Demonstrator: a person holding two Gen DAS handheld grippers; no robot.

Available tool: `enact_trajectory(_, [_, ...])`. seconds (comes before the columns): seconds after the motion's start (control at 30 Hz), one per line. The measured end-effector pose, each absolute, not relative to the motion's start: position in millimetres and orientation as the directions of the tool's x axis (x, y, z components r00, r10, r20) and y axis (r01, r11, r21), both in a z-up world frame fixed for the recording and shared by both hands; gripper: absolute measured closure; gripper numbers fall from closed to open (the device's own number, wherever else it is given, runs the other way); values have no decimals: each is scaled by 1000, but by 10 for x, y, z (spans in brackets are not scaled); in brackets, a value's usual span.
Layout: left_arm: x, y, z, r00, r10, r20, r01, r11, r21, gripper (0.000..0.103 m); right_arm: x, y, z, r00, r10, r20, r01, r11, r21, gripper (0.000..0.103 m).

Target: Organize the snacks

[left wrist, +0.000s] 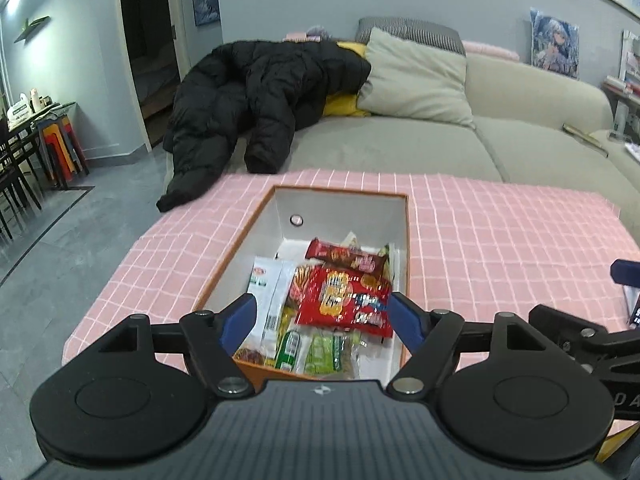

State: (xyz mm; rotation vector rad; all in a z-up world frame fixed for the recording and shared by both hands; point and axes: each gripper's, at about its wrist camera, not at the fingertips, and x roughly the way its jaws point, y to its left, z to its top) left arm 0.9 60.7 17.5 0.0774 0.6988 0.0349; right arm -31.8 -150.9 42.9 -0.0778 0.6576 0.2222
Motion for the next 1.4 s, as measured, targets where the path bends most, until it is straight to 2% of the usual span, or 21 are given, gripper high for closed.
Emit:
enact_trajectory(0.27, [12,577,58,733,80,-675,-6,994,111,16,-260,-1518,304,745,177,-643,-225,974,8,6])
enact_trajectory(1.4, [-5,569,127,731,76,-678,-9,995,103,16,-262,-1535,337,749,182,-637,-222,975,18,4])
